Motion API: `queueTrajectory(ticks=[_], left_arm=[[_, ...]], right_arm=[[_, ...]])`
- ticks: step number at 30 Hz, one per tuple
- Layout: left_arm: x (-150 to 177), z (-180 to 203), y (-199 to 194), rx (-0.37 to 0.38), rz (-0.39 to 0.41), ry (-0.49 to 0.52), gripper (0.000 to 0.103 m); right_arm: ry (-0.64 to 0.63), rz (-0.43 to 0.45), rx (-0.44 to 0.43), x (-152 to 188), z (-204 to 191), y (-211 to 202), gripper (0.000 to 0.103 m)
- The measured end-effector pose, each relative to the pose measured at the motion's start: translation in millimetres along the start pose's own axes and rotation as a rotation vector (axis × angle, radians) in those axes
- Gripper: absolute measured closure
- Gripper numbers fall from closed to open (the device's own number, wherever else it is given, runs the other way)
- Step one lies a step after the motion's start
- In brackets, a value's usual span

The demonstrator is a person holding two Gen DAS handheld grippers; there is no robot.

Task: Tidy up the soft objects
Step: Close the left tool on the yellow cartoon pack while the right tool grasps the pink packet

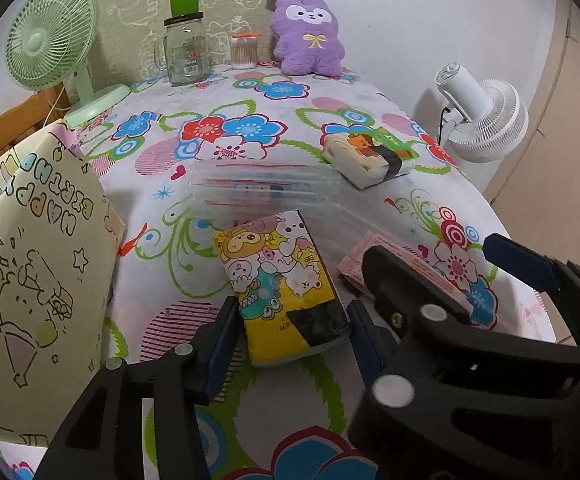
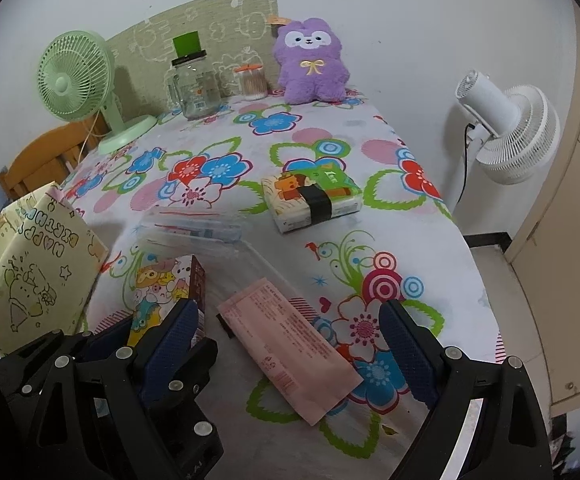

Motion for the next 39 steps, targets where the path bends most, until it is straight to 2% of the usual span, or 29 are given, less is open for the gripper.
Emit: queueTrajectory(ticks=[20, 29, 31, 36, 39], left_arm=[[10, -10, -11, -0.05, -0.003, 0.065, 0.049], [8, -8, -7, -0.049, -0.014, 0.077, 0.049], [9, -8, -7, -0.047, -0.015, 0.076, 0.049], [10, -5, -8, -0.055, -0.005, 0.089, 0.049], [10, -6, -9, -0.051, -0.007, 0.087, 0.049]], right_arm=[[-0.025, -0.049, -0.007, 10, -13, 10, 0.011], [-0.017, -0.083, -0.004, 10, -9, 24, 0.024], [-0.027, -0.086, 0.016, 10, -9, 25, 0.031], [-0.039, -0.087, 0.081, 10, -6, 23, 0.058], [-0.035, -0.087, 0.084, 11, -5, 21, 0.059]])
Point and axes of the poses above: each gripper's, at about its wrist camera, not at the fingertips, and y roughly the way its jaws point, z to its right, x to its underside, the point moved 2 cm from there along y, roughly the way its jaws point, and after that the axes turned 5 degrees about -x, right-handed, at the moved point
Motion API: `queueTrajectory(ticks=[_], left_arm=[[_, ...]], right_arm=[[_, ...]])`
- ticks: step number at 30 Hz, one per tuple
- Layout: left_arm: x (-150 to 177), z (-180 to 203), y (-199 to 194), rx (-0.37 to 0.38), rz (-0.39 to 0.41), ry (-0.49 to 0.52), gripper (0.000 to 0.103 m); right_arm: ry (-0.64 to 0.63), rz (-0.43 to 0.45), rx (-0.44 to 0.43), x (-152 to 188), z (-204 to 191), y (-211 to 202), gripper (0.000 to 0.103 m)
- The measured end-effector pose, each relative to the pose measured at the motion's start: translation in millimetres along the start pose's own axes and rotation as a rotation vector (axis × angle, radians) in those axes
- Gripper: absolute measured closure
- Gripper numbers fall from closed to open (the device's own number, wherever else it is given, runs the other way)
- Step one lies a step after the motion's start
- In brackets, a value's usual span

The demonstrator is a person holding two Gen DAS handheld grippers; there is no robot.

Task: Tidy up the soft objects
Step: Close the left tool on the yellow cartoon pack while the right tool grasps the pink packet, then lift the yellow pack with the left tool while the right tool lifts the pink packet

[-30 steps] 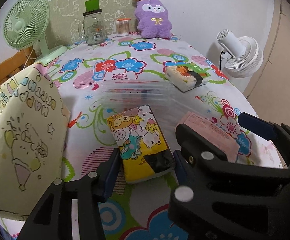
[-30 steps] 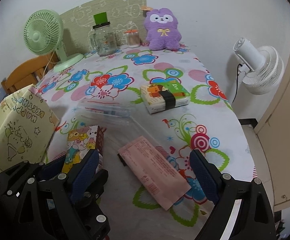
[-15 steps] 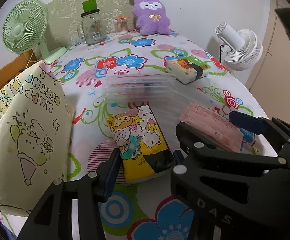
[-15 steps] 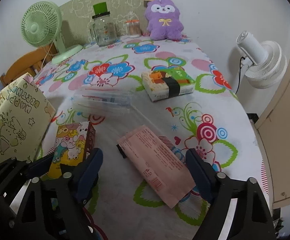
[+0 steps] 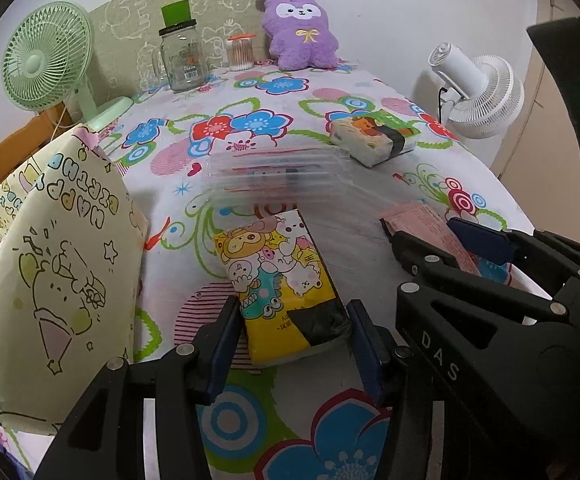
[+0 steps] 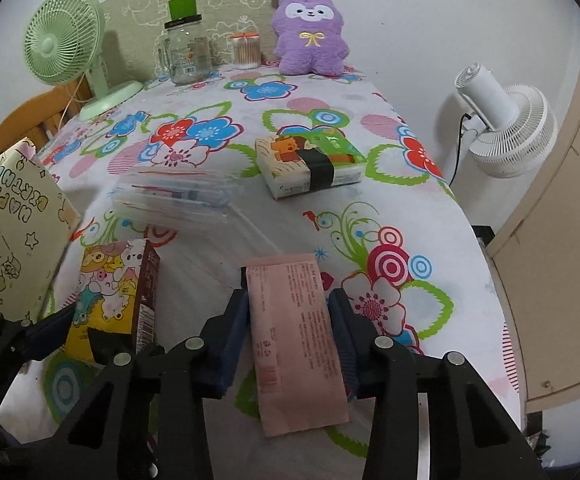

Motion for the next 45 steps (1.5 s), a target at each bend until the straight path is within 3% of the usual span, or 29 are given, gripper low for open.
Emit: queueTrajectory(ticks=[10, 45], left_arm=[[3, -1, -11, 0.014, 0.024, 0.012, 0.049], [-12, -3, -98, 0.009, 0.212, -0.012, 0.049]], right_arm=[[0.012, -0.011, -0.041, 5, -6, -11, 0.06], [-0.008, 0.177, -0.075, -9, -24, -111, 0.06]])
Point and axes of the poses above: each gripper's, at about its wrist camera, not at the fingertips, and y roughly the way its jaws point, z to its right, x to its underside, the point moved 2 cm from there along y, roughly the way its jaws point, and after that the axes turned 5 degrees about -x, right-handed, at the moved point
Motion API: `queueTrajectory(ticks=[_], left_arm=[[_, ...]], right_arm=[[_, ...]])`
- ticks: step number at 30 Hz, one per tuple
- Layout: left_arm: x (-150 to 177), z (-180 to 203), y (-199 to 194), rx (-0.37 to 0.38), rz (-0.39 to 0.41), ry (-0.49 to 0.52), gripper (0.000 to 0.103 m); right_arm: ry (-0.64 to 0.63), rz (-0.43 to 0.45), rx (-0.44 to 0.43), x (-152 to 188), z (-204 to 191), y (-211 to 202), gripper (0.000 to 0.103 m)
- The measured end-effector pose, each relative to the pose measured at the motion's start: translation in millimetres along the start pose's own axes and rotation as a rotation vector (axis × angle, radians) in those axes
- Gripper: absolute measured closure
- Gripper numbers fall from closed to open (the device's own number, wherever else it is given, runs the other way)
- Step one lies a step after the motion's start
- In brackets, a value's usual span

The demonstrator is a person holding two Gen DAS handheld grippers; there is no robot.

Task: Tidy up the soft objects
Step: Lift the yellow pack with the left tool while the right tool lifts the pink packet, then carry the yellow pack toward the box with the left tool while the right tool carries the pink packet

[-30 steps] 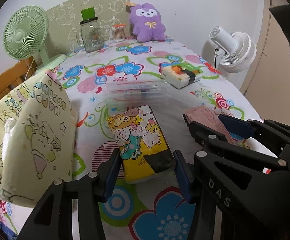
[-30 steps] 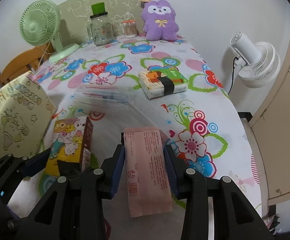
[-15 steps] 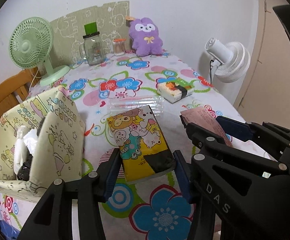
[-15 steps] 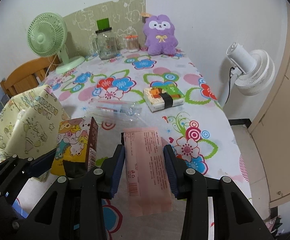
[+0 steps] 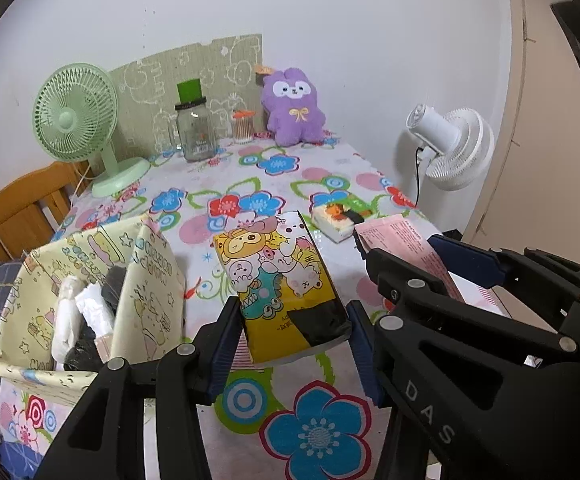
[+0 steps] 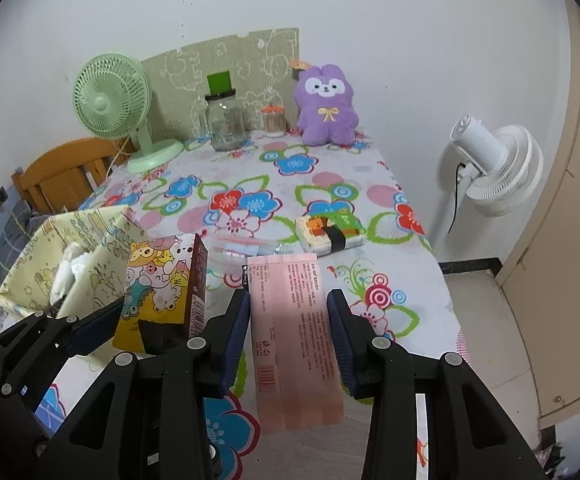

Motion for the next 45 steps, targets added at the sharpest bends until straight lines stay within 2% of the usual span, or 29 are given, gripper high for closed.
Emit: queueTrajectory(ticks=[25, 45], left_arm=[[-21, -14, -52, 0.005, 0.097, 0.008, 0.049], [-27, -55, -61, 0.001, 0.114, -0.013, 0.049]], right_arm=[[0.011, 0.097, 0.015, -25, -19, -55, 0.06], [-0.005, 0.115, -0.005, -40, -59, -56, 0.06]])
Point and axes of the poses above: each gripper's, at about its wrist camera, not at the fingertips, and y roughly the way its jaws point, z to its right, x to its underside, the point moved 2 cm from there along y, roughly the way its jaws point, and after that the axes turned 5 degrees about -x, right-handed, at the moved point
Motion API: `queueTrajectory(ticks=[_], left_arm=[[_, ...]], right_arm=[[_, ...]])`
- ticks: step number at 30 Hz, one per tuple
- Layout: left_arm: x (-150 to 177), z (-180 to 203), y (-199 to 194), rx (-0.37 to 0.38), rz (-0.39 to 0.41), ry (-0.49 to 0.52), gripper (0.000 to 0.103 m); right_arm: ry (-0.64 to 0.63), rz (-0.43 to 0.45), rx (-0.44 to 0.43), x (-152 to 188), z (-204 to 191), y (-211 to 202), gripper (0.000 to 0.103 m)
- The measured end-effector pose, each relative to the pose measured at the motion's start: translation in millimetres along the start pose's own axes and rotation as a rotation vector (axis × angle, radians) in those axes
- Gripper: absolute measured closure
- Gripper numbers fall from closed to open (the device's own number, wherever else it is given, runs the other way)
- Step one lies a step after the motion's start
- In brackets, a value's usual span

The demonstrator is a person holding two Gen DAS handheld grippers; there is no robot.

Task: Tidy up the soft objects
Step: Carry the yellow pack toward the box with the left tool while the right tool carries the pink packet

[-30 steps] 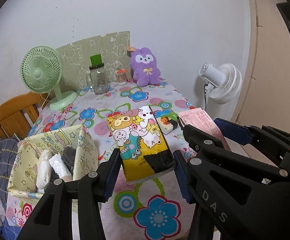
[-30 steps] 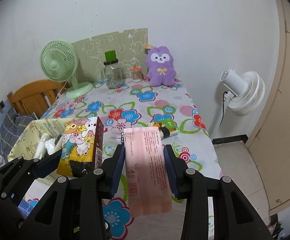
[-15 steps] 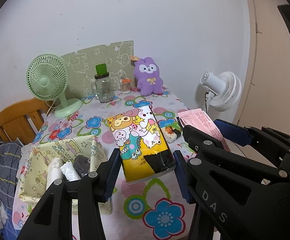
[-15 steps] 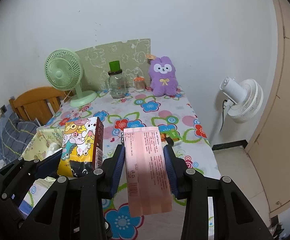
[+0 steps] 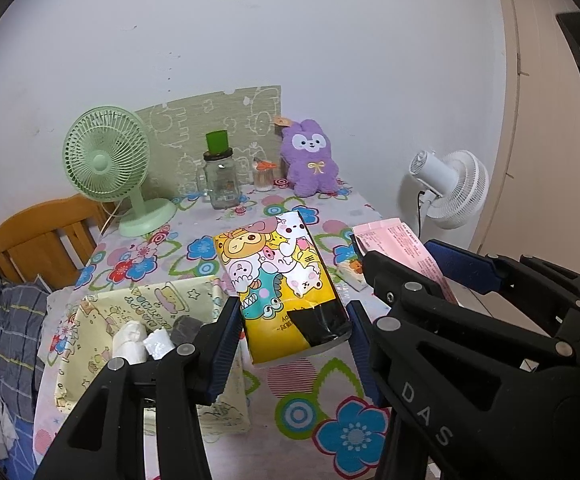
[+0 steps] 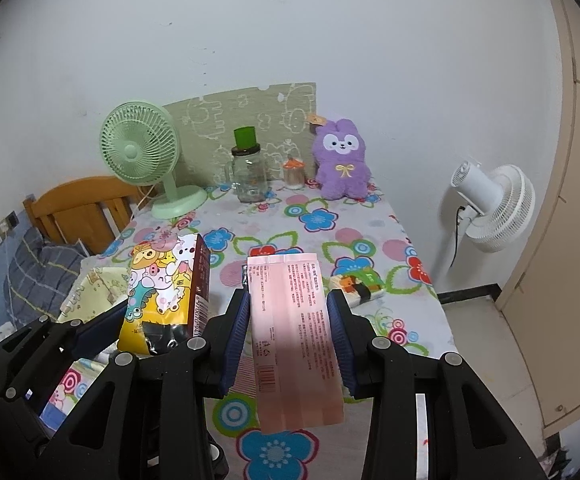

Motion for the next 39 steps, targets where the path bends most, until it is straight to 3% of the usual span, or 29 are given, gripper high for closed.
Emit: queueTrajectory(ticks=[11, 39], left_arm=[[-2, -32, 6, -0.01, -0.008, -0.026, 0.049], [18, -118, 25, -0.12, -0.055, -0.117, 0.049]], right_arm=[[-0.018, -0.012, -0.031, -6, -30, 15, 0.06], [-0.082, -0.068, -0.173, -9, -113, 70, 0.06]])
Point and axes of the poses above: each gripper's, at about its wrist camera, not at the fingertips, and y roughly the way its jaws point, z to its right, x to its underside, the point moved 2 cm from there along y, roughly the way its jaws point, and after that the axes turned 5 degrees about -x, right-handed, at the moved point
